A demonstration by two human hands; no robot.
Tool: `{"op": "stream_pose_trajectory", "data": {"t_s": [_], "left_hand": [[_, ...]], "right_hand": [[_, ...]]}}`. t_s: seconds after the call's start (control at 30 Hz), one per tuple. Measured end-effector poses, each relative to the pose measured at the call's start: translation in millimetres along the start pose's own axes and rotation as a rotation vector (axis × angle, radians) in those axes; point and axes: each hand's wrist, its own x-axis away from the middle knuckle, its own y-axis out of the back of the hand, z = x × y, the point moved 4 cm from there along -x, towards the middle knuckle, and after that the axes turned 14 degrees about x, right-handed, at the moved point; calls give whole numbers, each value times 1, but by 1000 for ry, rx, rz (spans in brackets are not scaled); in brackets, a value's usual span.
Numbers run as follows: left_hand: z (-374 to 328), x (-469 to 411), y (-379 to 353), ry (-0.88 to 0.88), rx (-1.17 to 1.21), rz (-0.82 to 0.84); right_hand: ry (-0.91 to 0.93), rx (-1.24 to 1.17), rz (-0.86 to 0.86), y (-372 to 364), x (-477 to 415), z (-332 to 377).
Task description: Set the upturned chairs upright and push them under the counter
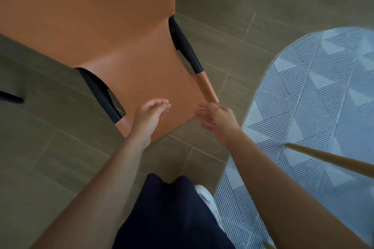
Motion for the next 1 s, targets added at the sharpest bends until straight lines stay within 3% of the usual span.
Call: {"op": "stream_pose_trajectory", "data": {"t_s": [0.4,0.63,1.0], "left_hand": [[83,-105,-36,-51,-212,128],[114,-154,-41,-210,-239,143],[164,-172,-14,-286,-277,84]], "right_hand": [[91,-34,84,-36,-128,-54],[134,-91,122,-53,-187,-75],[35,-216,182,-84,-217,-125]]}}
